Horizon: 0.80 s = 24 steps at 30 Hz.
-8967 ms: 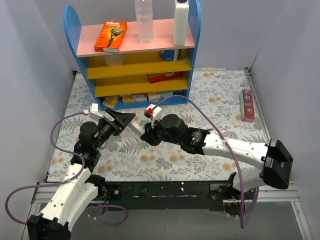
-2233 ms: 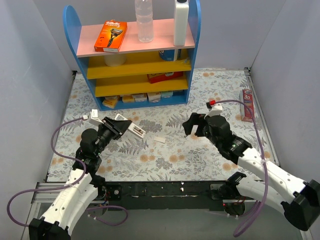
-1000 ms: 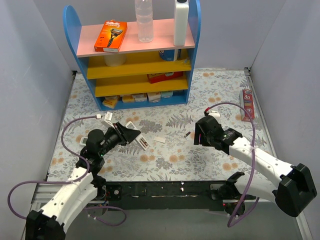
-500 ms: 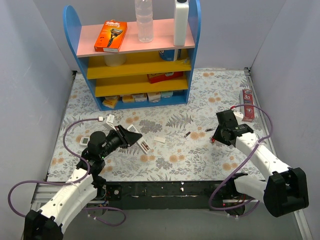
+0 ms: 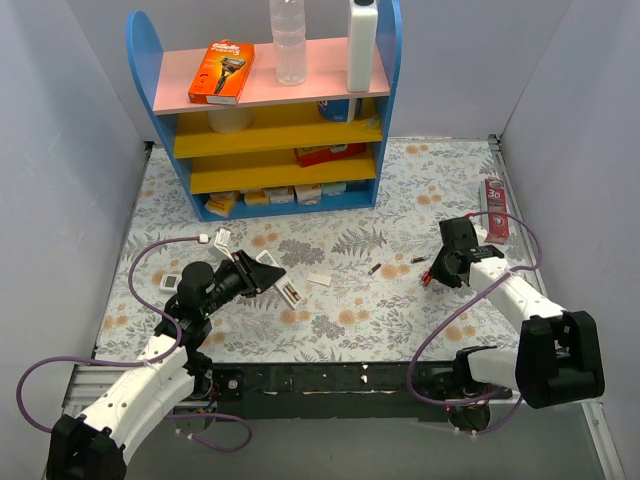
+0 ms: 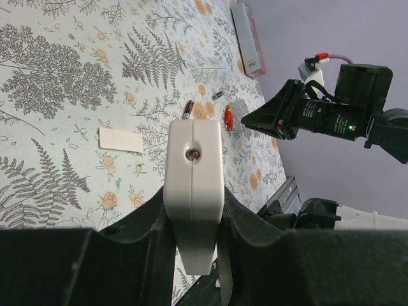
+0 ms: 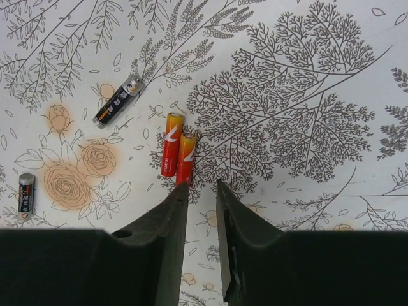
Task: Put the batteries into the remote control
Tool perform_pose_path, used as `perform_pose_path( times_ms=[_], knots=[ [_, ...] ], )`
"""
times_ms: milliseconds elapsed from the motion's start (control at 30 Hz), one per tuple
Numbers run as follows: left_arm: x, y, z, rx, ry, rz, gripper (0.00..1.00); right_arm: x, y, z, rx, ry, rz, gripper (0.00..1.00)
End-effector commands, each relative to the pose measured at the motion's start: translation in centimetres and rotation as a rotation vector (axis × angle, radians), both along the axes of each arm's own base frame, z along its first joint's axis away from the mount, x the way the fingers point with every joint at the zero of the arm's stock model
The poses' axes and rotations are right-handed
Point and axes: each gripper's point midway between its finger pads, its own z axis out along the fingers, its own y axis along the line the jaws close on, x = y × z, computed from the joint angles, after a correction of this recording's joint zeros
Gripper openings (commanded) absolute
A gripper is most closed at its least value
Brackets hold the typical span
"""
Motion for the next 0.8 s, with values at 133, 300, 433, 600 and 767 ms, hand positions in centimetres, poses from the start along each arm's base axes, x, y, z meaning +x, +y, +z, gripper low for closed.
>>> perform_pose_path(
  times_ms=[133,300,433,600,767],
  knots=[
    [0.1,-0.3,1.2,-0.008,-0.04,-0.017,0.0,2.2,-0.2,0.0,-0.005,-0.03,0.007,0.31],
    [0.0,-0.3,1.1,-0.004,-0.036,-0.019,0.0,3.0,-0.1,0.1,-0.007,-0.03,0.024,0.31],
    [0.1,-0.2,1.1,0.002,-0.037,-0.013,0.0,4.3,0.6,1.8,0.0,-0.071,0.088,0.31],
    [0.2,-0.2,1.4,0.0,-0.045,-0.01,0.0,6.0,0.8,3.2,0.004,-0.103,0.068,0.34],
    [0.4,-0.2,1.6,0.007,-0.053,-0.008,0.0,7.4,1.2,2.8,0.026,-0.057,0.002,0.39]
  ],
)
